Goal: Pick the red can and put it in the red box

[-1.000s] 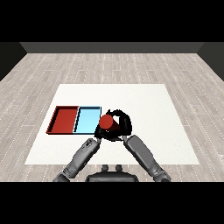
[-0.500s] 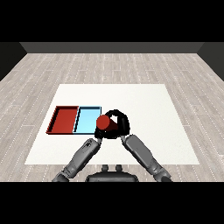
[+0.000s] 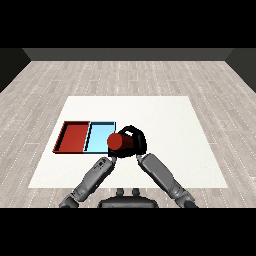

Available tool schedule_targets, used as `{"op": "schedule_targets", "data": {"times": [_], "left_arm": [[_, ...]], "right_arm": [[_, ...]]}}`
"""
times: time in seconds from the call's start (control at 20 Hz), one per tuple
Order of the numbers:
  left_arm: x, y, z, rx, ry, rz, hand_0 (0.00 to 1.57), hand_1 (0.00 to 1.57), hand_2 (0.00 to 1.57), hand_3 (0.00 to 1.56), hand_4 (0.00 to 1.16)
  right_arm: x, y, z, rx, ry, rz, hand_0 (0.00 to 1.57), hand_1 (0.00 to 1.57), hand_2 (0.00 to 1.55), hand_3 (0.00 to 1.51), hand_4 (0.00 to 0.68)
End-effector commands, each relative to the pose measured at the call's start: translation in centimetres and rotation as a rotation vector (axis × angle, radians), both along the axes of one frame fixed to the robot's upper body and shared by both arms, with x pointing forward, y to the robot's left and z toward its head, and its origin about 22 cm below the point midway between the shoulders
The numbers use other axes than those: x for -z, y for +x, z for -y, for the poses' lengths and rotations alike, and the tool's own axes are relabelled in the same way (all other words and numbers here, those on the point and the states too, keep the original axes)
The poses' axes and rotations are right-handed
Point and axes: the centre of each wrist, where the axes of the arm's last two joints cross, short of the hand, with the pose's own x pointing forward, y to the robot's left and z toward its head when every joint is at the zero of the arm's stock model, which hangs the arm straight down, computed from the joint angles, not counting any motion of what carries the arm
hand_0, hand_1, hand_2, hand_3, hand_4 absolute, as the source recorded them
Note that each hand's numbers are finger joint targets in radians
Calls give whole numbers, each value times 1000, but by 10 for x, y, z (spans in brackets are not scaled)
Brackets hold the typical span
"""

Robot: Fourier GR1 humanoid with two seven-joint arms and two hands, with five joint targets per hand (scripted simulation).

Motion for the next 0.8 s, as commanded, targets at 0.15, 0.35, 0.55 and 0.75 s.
{"op": "schedule_targets", "data": {"times": [0.15, 0.35, 0.55, 0.75], "left_arm": [[-13, -2, 16, -62, -43, 91, 1571, 1571, 1564, 1482, 1137], [-3, -1, 3, -64, -64, 147, 1571, 1571, 1571, 1513, 1147], [-1, 0, 4, -63, -66, 149, 1571, 1571, 1571, 1513, 1147], [11, -2, 6, -95, -40, 144, 1571, 1571, 1571, 1507, 1141]], "right_arm": [[-7, 5, -1, -53, 12, -19, 1493, 1493, 1439, 1388, 637], [9, -11, -7, 12, -44, -65, 923, 923, 935, 532, 0], [3, -4, 0, 2, -78, -91, 0, 0, 0, 0, 0], [19, 4, 18, -25, -95, -126, 0, 0, 0, 0, 0]]}}
